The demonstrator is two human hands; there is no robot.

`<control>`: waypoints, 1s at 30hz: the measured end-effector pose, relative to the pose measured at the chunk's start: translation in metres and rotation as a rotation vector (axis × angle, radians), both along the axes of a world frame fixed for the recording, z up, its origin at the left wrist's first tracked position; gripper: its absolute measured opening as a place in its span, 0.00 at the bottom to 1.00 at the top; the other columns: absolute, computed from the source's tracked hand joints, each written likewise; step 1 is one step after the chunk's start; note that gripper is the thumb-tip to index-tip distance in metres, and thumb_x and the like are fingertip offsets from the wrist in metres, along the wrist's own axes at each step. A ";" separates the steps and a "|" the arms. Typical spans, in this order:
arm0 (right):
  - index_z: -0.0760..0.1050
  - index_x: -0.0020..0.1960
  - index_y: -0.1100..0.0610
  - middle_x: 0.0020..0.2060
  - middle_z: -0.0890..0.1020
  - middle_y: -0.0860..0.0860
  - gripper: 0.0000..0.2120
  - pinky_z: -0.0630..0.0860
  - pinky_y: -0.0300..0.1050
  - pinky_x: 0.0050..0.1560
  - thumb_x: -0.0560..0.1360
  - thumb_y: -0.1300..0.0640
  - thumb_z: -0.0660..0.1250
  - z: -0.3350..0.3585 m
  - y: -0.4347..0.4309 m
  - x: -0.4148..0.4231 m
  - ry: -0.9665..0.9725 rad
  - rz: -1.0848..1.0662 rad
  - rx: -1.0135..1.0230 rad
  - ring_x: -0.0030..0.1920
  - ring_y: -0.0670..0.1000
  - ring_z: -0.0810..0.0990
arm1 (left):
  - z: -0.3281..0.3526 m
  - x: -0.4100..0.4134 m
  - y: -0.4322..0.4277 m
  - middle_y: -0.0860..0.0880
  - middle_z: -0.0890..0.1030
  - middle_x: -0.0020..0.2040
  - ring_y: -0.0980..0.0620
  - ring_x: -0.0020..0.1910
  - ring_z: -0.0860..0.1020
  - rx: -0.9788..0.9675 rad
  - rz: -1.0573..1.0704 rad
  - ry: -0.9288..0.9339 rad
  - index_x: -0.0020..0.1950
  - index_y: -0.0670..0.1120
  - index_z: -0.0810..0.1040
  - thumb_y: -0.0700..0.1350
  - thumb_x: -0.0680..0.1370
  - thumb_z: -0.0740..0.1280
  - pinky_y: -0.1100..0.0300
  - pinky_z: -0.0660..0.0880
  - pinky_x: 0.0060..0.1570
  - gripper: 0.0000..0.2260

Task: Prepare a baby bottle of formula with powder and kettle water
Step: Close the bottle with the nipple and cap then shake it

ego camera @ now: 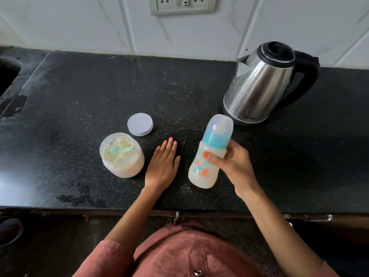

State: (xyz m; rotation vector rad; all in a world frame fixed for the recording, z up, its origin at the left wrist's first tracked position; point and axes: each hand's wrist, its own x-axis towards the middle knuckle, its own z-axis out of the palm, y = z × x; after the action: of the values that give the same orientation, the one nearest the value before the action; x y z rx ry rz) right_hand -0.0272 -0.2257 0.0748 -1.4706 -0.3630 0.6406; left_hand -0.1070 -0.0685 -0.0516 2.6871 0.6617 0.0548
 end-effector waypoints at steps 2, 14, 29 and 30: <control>0.77 0.48 0.53 0.40 0.84 0.46 0.17 0.78 0.38 0.40 0.60 0.57 0.77 0.003 0.000 0.007 0.057 -0.091 0.064 0.41 0.43 0.82 | 0.001 0.000 0.000 0.51 0.44 0.77 0.55 0.75 0.43 0.003 0.000 -0.002 0.76 0.47 0.45 0.51 0.82 0.47 0.62 0.36 0.69 0.23; 0.76 0.50 0.52 0.45 0.83 0.48 0.18 0.79 0.40 0.42 0.62 0.53 0.75 0.001 -0.004 0.015 0.150 -0.134 0.071 0.46 0.46 0.82 | 0.001 0.000 0.000 0.51 0.45 0.77 0.55 0.75 0.43 0.000 -0.004 -0.011 0.76 0.47 0.46 0.51 0.82 0.47 0.62 0.37 0.70 0.23; 0.74 0.51 0.49 0.46 0.81 0.48 0.16 0.79 0.44 0.46 0.64 0.50 0.68 -0.001 0.004 0.014 0.225 -0.267 0.191 0.48 0.47 0.81 | -0.001 -0.001 0.000 0.51 0.45 0.77 0.57 0.74 0.42 0.023 -0.012 -0.006 0.76 0.47 0.46 0.53 0.82 0.44 0.63 0.35 0.69 0.23; 0.74 0.50 0.50 0.45 0.82 0.48 0.14 0.79 0.45 0.47 0.64 0.52 0.69 -0.001 0.004 0.009 0.180 -0.207 0.131 0.47 0.47 0.81 | -0.001 0.000 0.000 0.51 0.45 0.77 0.56 0.75 0.42 0.015 -0.006 0.000 0.76 0.47 0.45 0.52 0.82 0.45 0.63 0.36 0.69 0.23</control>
State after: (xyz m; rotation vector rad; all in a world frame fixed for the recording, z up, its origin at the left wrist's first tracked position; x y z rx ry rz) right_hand -0.0180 -0.2219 0.0735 -1.2939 -0.1094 0.5664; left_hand -0.1075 -0.0687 -0.0528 2.7036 0.6550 0.0587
